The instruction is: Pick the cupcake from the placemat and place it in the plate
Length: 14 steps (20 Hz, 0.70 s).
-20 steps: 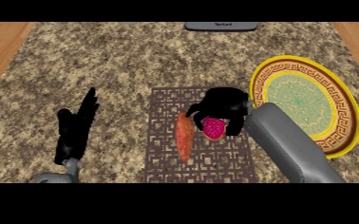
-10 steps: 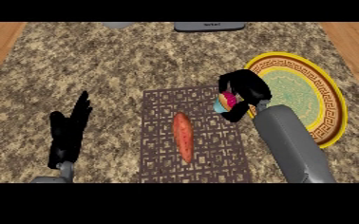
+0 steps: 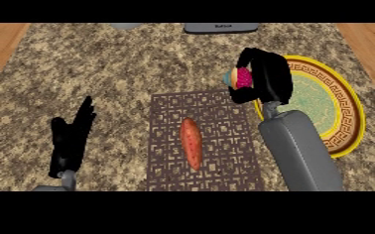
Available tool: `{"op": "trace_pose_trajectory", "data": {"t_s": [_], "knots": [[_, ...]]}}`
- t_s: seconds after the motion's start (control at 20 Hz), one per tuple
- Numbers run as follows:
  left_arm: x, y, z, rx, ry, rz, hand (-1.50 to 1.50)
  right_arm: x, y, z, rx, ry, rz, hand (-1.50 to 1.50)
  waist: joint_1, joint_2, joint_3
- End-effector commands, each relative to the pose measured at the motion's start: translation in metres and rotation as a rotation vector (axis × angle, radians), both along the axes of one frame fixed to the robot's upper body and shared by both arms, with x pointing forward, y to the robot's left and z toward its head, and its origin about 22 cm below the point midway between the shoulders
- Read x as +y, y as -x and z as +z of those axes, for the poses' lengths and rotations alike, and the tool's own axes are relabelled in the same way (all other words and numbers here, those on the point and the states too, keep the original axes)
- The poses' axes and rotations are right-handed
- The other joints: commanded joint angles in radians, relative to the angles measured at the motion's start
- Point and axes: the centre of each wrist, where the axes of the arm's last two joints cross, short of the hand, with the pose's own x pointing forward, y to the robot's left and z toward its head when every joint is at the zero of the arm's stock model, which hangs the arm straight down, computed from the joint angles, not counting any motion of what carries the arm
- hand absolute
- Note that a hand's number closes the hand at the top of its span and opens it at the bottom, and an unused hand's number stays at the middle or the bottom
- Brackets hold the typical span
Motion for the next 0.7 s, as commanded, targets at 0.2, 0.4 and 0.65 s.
{"op": "trace_pose_trajectory", "data": {"t_s": [0.2, 0.4, 0.65], "knots": [[-0.008, -0.004, -0.007, -0.01, 0.006, -0.03, 0.0, -0.028, 0.038, 0.059, -0.17, -0.047, -0.313, 1.5, 0.028, 0.013, 0.001], [-0.009, -0.026, 0.015, -0.04, 0.007, -0.035, 0.0, -0.046, 0.029, 0.057, -0.11, -0.049, -0.39, 1.5, 0.038, 0.017, 0.002], [-0.002, -0.029, 0.002, -0.019, -0.004, -0.028, 0.0, -0.087, 0.023, 0.039, -0.082, -0.036, -0.42, 1.5, 0.041, 0.019, 0.002]]}}
